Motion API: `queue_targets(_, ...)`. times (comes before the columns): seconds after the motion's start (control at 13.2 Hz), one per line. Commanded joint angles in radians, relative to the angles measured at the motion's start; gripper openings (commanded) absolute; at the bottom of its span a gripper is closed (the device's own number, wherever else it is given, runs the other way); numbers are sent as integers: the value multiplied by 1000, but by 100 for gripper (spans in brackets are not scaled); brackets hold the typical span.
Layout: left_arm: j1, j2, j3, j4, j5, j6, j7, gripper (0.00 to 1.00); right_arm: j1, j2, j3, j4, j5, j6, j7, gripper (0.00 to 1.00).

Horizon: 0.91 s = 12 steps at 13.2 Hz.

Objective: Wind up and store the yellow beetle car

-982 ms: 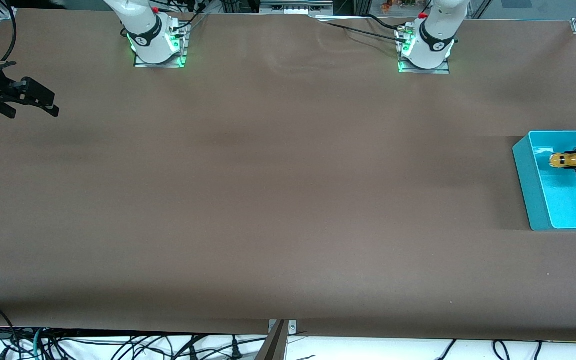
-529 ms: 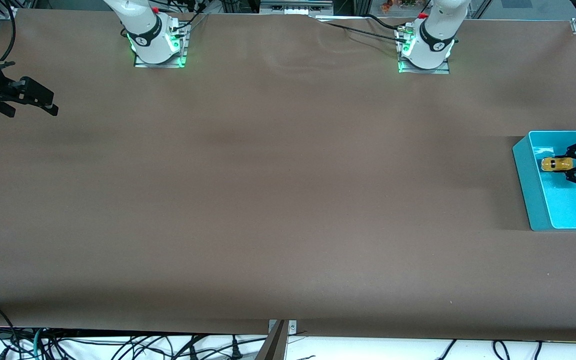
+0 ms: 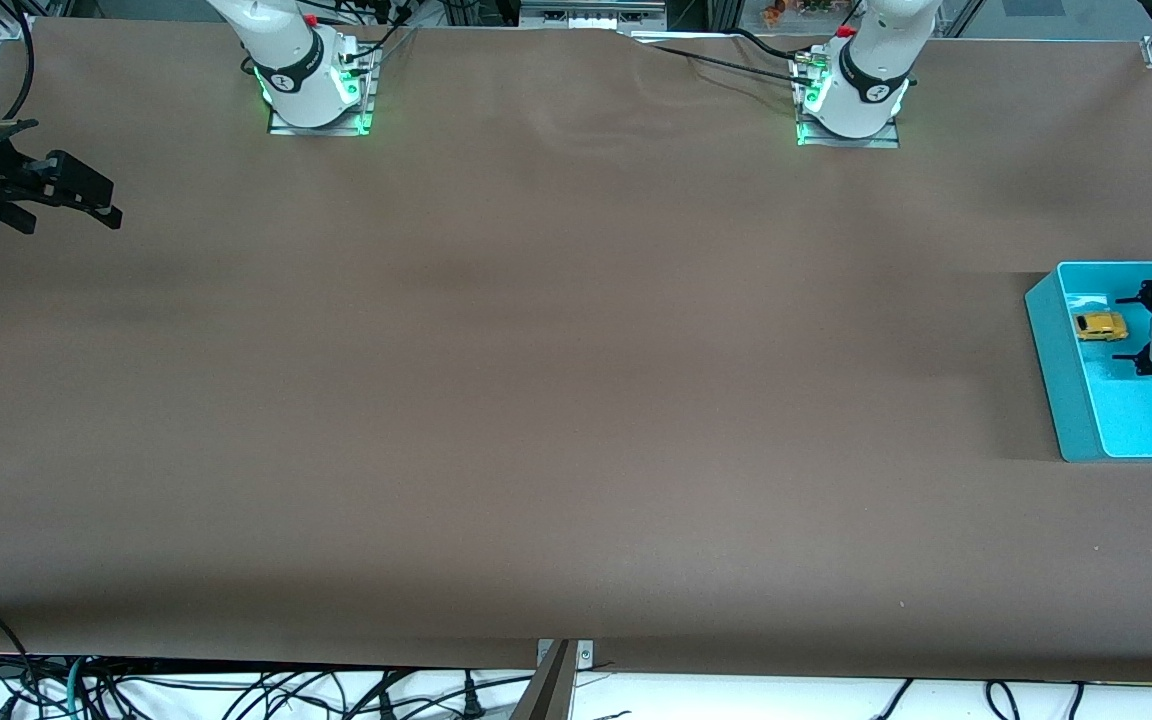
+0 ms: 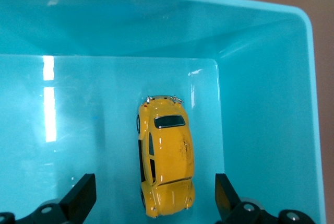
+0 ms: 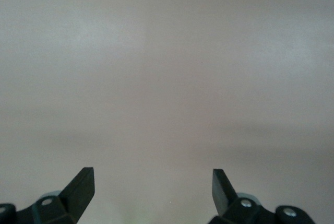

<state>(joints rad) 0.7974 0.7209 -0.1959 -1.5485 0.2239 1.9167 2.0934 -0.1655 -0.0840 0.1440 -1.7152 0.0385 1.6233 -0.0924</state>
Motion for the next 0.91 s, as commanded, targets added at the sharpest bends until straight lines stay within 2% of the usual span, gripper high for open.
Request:
queue_targets(0.0, -7, -44, -4, 71, -70, -128, 8, 100, 1, 3, 2, 23, -12, -23, -15, 100)
queue_targets(0.15, -29, -86, -7, 120, -87, -209, -48, 100, 1, 3, 2, 23, -12, -23, -15, 100)
queue_targets(0.53, -159, -198, -13, 221, -92, -390, -274, 100, 4, 1, 2, 23, -12, -26, -13, 100)
queue_targets(0.68, -220, -239, -28, 244, -112, -462, -425, 100, 4, 1, 2, 23, -12, -31, -13, 100)
queue_targets(0.83, -286, -253, -88, 249, -115, -559, -600, 100, 4, 0, 3, 23, -12, -34, -7, 100)
